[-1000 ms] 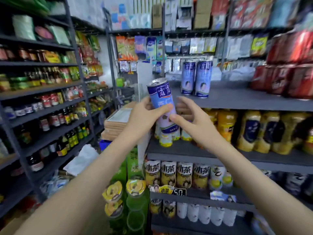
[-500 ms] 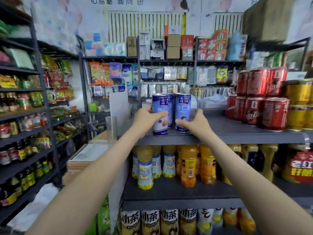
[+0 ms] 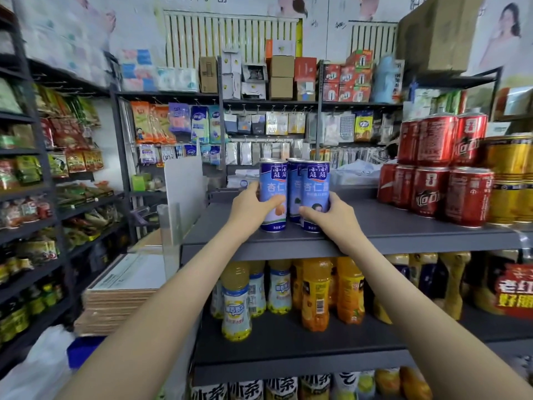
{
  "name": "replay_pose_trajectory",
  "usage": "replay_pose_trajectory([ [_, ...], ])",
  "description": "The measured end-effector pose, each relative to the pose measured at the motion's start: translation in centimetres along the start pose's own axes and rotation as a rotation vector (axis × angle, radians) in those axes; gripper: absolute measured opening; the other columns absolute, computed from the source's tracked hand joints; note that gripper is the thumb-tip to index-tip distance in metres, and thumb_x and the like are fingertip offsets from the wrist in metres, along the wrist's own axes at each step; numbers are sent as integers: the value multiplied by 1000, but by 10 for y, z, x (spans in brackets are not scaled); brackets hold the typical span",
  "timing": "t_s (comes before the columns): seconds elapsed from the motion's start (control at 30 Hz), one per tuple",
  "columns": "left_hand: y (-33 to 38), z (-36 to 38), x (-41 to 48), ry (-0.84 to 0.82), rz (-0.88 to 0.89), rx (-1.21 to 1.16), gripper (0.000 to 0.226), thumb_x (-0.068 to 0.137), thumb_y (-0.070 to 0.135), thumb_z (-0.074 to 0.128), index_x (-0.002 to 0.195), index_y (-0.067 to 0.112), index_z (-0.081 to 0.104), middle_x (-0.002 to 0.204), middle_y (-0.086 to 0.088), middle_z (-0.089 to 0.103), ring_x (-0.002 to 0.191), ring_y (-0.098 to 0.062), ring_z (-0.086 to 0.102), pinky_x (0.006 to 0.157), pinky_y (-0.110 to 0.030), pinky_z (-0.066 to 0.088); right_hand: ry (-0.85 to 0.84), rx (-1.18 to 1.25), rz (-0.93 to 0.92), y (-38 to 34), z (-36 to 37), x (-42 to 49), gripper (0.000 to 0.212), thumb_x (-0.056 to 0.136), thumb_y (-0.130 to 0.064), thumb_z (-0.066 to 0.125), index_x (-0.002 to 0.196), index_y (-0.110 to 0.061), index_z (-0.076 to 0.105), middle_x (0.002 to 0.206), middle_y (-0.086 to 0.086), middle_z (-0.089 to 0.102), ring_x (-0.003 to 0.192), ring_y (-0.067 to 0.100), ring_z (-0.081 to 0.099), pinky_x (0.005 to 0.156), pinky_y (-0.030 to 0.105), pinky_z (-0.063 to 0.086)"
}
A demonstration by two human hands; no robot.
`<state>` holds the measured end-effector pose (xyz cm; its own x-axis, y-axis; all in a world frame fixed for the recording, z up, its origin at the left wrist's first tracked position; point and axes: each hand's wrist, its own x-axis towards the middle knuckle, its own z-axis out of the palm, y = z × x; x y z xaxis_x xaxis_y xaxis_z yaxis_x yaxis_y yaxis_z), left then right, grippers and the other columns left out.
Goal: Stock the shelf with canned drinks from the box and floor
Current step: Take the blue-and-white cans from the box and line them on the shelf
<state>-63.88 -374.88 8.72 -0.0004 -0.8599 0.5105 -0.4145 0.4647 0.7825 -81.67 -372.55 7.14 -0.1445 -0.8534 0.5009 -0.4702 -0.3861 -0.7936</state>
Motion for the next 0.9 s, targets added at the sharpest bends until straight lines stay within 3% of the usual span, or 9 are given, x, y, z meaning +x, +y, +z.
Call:
replay_pose_trajectory([
  [0.13,0,2,-2,-7,1,-24,42,83,32,69,119,16,55,114,-2,66,98,-16,64,88,-35,52,-56,-31,-44,1,8,-1,50,79,-41,71,122,-24,52,102,-9,62,80,-6,55,61,10,40],
  [0.4,8,10,-3,4,-13,0,45,83,30,70,120,14,52,117,-6,64,99,-19,63,90,-38,52,-73,-51,-71,4,8,2,53,77,-45,71,121,-22,52,103,-6,64,81,-2,58,62,14,42],
  [0.6,13,10,-12,-3,-21,93,57,80,29,72,128,13,45,124,-4,60,104,-17,60,85,-29,48,-83,-38,-84,7,9,2,63,71,-48,74,123,-26,48,111,-4,64,96,14,62,82,32,51],
  [0.7,19,4,-30,40,5,151,62,82,32,69,133,13,40,131,-6,54,111,-18,56,88,-28,45,-83,-40,-93,6,7,-1,72,69,-55,74,126,-26,41,115,-6,62,103,16,61,85,35,50],
  [0.77,23,-6,-52,96,35,196,64,87,32,64,141,13,34,139,-7,46,122,-19,49,95,-28,40,-28,-17,-88,3,4,-6,88,71,-57,72,140,-21,31,135,-3,54,121,18,52,95,36,45],
  [0.83,23,-21,-81,152,92,218,62,90,28,60,143,14,31,141,-5,42,125,-15,45,98,-25,36,77,63,-120,-1,2,-22,86,83,-41,68,149,-18,20,151,-1,34,137,13,34,107,29,34],
  [0.9,16,-40,-117,188,141,229,56,92,26,58,141,16,35,137,1,44,121,-7,44,100,-22,35,155,168,-243,-7,7,-52,74,88,-25,65,148,-15,23,152,0,33,134,3,31,105,13,29],
])
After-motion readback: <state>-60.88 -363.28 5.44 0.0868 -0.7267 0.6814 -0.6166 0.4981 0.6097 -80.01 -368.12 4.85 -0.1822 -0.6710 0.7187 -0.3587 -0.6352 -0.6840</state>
